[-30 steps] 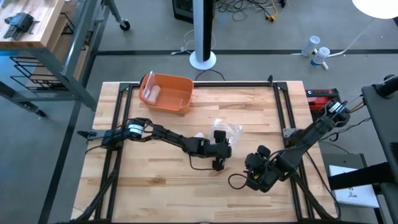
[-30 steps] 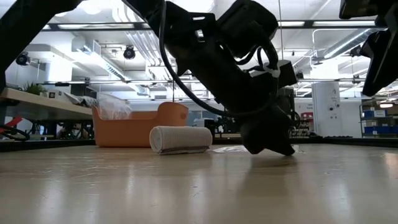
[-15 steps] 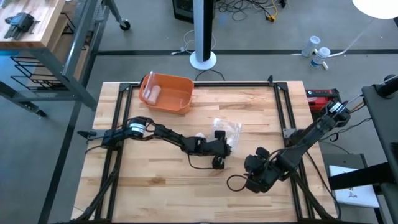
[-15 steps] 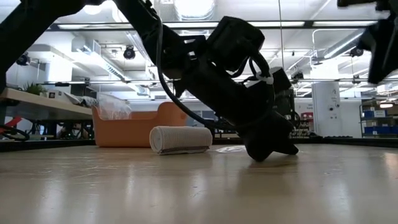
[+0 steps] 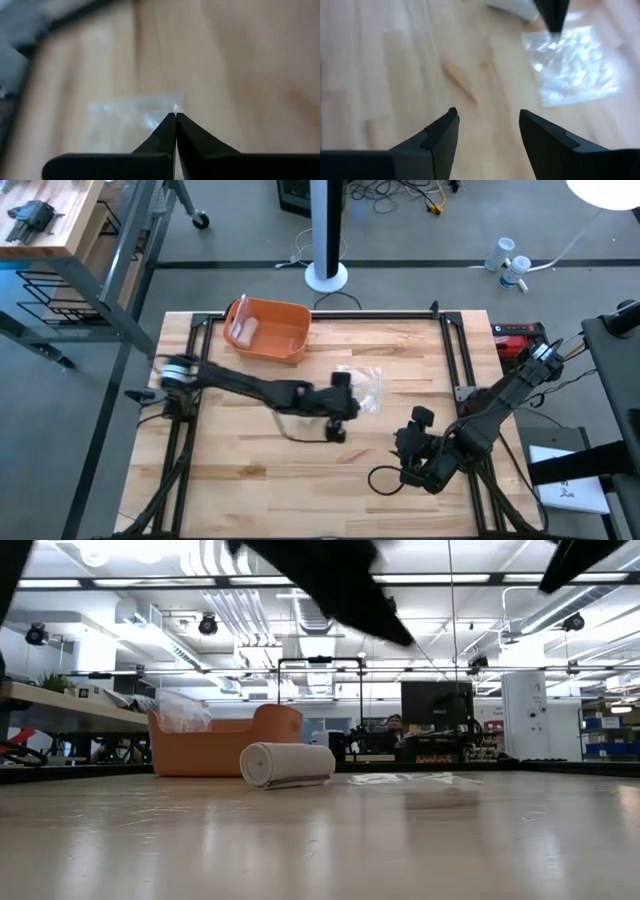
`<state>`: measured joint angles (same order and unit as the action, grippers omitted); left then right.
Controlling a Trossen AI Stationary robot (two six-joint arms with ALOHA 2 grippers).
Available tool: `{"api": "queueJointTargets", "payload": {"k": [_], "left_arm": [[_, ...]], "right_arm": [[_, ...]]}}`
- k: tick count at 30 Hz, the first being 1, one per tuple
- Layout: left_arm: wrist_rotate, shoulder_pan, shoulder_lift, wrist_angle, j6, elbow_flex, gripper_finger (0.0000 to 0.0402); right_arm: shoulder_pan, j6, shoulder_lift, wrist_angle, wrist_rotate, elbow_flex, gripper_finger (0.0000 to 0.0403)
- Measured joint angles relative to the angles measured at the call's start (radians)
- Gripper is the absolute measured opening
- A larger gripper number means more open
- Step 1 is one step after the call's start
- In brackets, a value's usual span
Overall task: Roll bandage
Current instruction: Open the transparent zip bag
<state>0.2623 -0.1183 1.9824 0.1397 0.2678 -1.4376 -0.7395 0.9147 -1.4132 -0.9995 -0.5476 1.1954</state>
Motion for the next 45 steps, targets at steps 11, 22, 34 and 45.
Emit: {"api": "queueJointTargets", "payload": {"k": [11,22,34,45], "left_arm": [[-0.007,-0.064,-0.367,-0.288,-0.090,0.373,0.0000],[-0.009,0.005,-0.285,-0.303,-0.113,0.473,0.0032],[-0.009,0.025,-0.270,-0.237,-0.107,0.469,0.0174],[-0.066,0.008,-0.053,-0.164,-0.081,0.285,0.0190]], "right_arm": [[0.179,-0.030,-0.050,0.035,-0.107,-0.258,0.0185],[0.648,-0.443,-0.140,0.428,0.130,-0.342,0.0158],[0.656,-0.592,-0.314,0.647,0.494,-0.172,0.0141],[0.437,-0.413,-0.125,0.201,0.115,-0.185,0.0160]]}}
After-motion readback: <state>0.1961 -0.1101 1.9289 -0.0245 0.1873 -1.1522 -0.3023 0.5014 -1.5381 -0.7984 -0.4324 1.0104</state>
